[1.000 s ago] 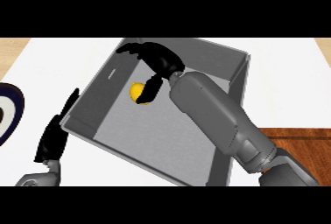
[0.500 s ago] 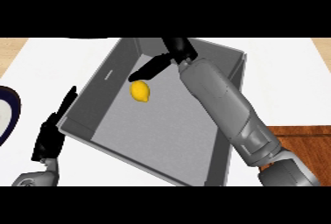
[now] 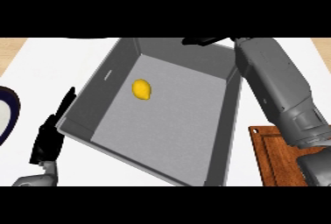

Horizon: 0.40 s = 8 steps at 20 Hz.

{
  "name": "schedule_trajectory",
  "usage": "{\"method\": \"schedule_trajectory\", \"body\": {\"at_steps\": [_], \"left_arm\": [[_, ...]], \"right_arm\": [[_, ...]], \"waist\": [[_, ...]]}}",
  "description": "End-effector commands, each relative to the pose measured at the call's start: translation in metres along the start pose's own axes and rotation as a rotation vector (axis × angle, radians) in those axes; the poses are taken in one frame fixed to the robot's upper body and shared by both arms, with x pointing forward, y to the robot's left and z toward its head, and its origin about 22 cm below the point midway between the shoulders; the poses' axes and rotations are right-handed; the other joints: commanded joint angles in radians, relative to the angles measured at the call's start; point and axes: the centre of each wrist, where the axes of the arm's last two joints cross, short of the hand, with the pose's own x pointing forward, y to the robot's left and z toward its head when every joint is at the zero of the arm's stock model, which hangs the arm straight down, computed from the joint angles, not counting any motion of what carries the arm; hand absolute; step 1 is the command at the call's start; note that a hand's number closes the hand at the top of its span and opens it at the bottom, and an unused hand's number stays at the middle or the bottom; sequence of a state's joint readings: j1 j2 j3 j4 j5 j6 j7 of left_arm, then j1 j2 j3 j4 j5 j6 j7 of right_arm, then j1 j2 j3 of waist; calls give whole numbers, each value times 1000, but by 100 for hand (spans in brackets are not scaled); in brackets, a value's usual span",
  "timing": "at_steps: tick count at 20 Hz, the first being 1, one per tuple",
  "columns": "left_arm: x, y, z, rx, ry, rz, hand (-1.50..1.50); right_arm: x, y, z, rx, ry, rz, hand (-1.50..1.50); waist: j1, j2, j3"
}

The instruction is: Pick the lemon from the cutting board and place it in the cardboard box

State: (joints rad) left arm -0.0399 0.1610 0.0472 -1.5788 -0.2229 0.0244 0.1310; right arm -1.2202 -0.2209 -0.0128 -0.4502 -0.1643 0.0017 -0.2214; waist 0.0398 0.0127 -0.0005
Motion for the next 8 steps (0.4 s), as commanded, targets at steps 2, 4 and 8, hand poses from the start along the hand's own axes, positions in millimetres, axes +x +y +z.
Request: {"method": "schedule_trajectory", "body": {"at_steps": [2,4,8], "left_arm": [[5,2,-2,-7,-9,-7,0],[1,-1,2,-10,-22,10,0],[-15,-2,7,-26,0,1,0]], "right_arm": [[6,-92,13,-96,-1,-46,-150],[-1,-105,19,-98,-11,-39,-150],[-13,-147,44,-41,-30,-33,-150]], "waist": [[9,10,2],[21,14,2],[20,14,2]]}}
